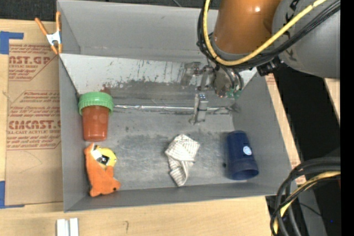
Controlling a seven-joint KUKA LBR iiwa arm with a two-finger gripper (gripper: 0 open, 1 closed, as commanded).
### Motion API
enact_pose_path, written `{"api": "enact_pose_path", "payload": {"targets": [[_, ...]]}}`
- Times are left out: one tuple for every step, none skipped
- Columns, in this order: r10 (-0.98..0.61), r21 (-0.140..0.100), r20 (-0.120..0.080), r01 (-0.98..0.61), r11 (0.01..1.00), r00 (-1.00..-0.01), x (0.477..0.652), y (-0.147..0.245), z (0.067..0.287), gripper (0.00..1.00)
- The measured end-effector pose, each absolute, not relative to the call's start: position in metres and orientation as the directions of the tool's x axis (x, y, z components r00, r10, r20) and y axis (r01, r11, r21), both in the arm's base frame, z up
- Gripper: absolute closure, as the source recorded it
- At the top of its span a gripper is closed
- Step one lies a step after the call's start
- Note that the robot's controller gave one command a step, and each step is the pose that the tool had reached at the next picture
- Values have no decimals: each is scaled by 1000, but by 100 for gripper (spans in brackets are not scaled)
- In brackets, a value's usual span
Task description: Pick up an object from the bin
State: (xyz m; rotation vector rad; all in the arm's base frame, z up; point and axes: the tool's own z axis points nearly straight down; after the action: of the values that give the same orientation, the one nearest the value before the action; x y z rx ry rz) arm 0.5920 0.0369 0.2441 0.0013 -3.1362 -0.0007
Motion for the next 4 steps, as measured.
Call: {"api": "enact_pose_path", "payload": {"targets": [[-1,1,-3,-1,1000,-1000,593,37,249,0],[-81,0,-7,-81,997,-997,579,26,206,0],[-246,0,-3,-246,969,-969,546,18,161,0],[-194,1,-3,-194,981,-981,525,13,118,0]]}}
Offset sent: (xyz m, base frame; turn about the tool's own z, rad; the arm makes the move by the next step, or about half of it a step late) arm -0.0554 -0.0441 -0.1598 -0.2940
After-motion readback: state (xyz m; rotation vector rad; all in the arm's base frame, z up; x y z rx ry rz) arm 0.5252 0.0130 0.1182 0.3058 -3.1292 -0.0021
